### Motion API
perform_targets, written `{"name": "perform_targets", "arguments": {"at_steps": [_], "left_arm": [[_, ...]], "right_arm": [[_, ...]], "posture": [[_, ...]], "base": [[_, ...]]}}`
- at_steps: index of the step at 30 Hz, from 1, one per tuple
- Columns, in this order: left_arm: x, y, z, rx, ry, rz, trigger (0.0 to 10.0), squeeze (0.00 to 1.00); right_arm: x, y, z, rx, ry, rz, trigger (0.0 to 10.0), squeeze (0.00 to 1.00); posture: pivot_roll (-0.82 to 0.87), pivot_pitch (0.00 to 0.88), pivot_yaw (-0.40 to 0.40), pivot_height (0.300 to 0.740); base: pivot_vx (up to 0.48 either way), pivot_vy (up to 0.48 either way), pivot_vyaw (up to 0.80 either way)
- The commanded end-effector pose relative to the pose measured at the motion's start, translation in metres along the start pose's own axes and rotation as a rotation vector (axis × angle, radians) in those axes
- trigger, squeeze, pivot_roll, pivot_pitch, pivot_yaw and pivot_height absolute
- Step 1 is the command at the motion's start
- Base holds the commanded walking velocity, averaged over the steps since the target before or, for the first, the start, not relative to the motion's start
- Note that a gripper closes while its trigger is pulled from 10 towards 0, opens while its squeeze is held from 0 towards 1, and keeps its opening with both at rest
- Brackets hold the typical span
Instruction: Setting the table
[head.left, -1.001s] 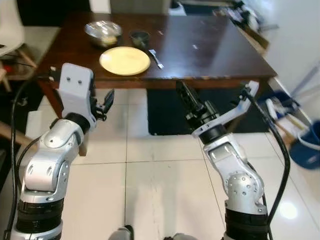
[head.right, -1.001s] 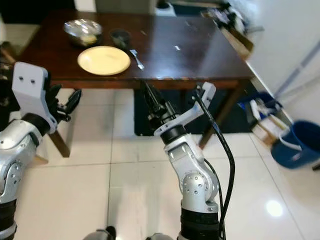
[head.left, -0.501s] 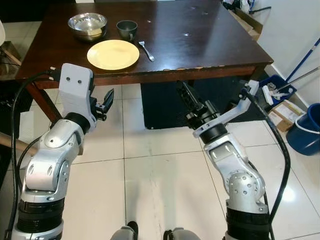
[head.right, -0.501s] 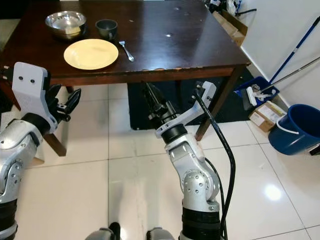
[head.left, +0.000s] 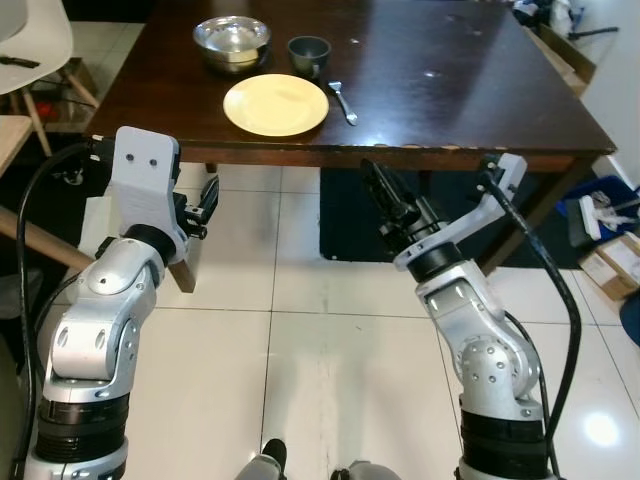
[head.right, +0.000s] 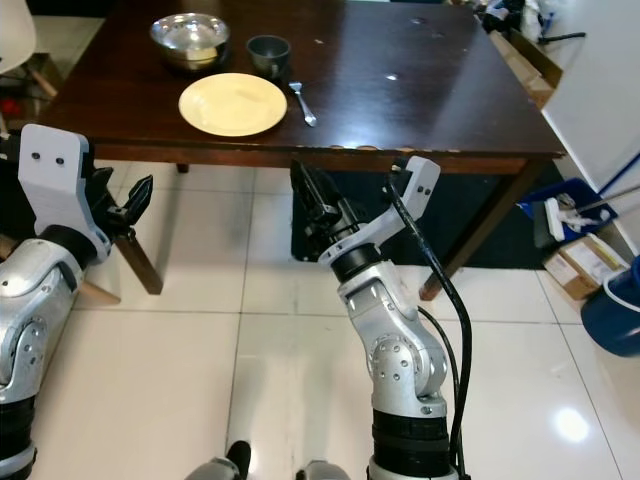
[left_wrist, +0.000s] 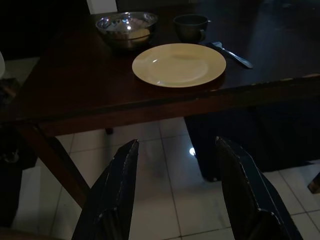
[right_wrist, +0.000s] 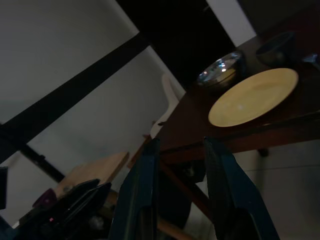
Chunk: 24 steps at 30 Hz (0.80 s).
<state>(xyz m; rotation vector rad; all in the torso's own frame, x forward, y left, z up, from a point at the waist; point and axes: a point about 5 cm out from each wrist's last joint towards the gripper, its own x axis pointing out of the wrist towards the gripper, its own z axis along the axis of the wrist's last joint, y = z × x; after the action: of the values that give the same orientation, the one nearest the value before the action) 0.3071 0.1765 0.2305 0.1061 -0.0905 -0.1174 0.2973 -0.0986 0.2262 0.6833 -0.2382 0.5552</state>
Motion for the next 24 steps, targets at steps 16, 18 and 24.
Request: {"name": "perform_targets", "arguments": {"at_steps": [16, 18, 24], "left_arm": [[0.0041, 0.0035, -0.0014, -0.012, 0.005, 0.028, 10.0, 0.00], [0.0041, 0.0046, -0.0013, -0.009, 0.004, 0.033, 10.0, 0.00], [0.0038, 0.0059, -0.0015, -0.008, 0.005, 0.041, 10.0, 0.00]], "right_arm": [[0.0018, 0.0001, 0.0012, -0.031, -0.001, 0.016, 10.0, 0.00], [0.0020, -0.0002, 0.0014, -0.031, -0.001, 0.017, 10.0, 0.00], [0.0022, -0.0002, 0.0019, -0.034, -0.003, 0.018, 10.0, 0.00]], "posture": [[-0.03, 0.053, 0.012, 0.740], [-0.03, 0.053, 0.012, 0.740], [-0.03, 0.054, 0.014, 0.740]], "base": [[0.000, 0.000, 0.66], [0.000, 0.000, 0.71], [0.000, 0.000, 0.70]]}}
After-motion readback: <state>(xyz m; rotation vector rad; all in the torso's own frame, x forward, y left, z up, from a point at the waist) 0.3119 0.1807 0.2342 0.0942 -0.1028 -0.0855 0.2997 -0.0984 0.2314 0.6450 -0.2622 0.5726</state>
